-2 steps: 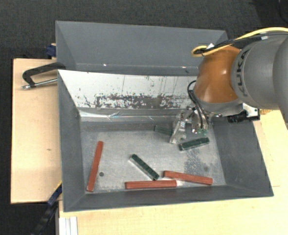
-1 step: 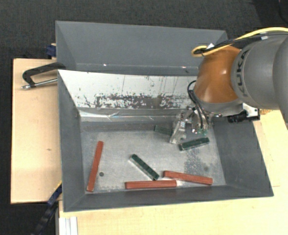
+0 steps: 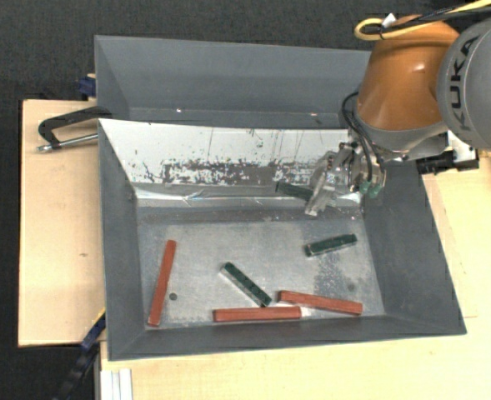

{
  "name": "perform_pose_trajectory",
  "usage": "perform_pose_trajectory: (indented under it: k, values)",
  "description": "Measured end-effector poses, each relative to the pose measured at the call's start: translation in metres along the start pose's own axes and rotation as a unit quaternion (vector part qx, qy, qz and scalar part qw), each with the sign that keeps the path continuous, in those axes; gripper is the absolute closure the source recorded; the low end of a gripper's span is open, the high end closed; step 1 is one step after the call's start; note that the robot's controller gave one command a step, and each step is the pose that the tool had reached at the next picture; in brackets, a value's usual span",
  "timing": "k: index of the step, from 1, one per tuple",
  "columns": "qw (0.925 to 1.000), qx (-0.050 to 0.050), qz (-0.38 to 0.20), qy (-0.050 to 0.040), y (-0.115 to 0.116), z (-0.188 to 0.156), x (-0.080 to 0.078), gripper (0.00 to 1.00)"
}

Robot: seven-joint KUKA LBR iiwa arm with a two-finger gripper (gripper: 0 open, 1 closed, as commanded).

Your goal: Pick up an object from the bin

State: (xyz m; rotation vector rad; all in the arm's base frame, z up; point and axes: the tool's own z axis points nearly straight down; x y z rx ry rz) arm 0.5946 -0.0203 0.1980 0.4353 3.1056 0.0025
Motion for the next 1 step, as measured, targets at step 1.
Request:
perform_pose_trajectory:
  k: [1]
  values:
    - [1.0000, 0.000, 0.000, 0.0002, 0.0000, 0.0001, 0.0001, 1.00]
